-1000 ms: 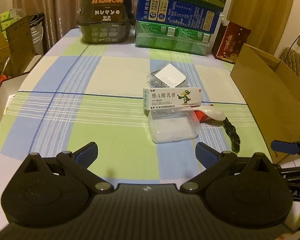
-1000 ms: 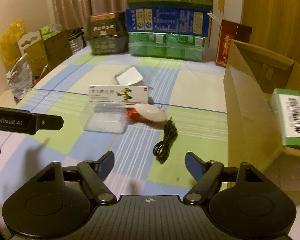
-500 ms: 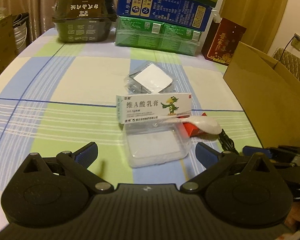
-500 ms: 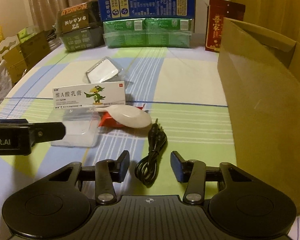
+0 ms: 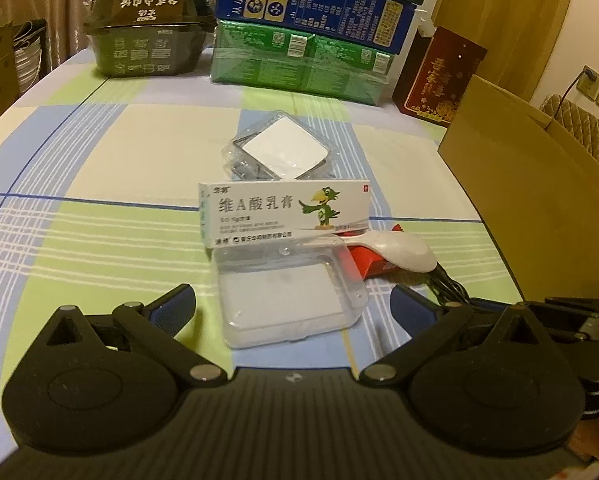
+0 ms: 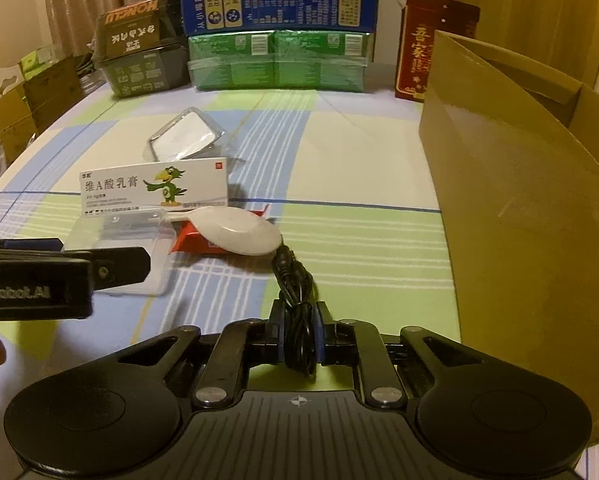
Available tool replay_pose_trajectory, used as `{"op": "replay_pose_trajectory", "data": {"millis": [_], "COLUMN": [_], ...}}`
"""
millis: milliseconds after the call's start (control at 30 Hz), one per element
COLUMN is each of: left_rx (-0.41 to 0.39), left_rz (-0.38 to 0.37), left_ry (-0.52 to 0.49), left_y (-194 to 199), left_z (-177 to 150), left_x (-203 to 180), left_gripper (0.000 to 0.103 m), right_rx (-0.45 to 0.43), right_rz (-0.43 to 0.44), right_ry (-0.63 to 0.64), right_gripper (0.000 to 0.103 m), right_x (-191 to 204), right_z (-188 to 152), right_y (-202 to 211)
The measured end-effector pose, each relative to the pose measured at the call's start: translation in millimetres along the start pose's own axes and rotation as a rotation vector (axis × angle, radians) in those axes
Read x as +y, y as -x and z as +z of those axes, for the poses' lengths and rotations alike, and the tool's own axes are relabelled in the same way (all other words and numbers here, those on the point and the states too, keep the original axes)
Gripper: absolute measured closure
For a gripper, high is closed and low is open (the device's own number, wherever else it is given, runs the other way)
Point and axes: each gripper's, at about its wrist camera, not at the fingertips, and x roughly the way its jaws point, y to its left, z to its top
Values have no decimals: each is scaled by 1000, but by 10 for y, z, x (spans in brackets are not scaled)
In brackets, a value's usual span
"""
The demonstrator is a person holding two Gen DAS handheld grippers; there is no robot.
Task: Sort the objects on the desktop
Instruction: 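Grasp the clear plastic box with the left gripper while the right grasps the black cable, then lift the clear plastic box and black cable off the table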
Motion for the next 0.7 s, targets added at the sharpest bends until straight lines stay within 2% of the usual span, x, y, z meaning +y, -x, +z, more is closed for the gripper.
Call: {"op": "replay_pose_trajectory", "data": {"millis": [167, 233, 300, 433, 600, 700], "left_rx": [6, 2, 1, 0, 25, 42], "left_rz": [45, 68, 77, 105, 104, 67], "left_ry": [-19, -31, -34, -50, -59, -71], "left_y": [-123, -163, -189, -172, -8, 168], "left_z": [-8, -16, -19, -37, -133, -239], "left_x": [-80, -115, -134, -155, -183, -220], "left_gripper": [2, 5, 14, 15, 15, 15], "right_rx": [0, -1, 0, 4, 9, 14], "right_rz": [-10, -10, -12, -14, -4, 9], "right_ry": [7, 8, 7, -1, 8, 7], "right_gripper": [93, 93, 93, 93, 93, 93], "right_x": [5, 5, 6, -16, 18, 52], "right_z": [-10, -14, -18, -57, -146, -269], "right_y": [10, 11, 17, 63, 196, 341]}}
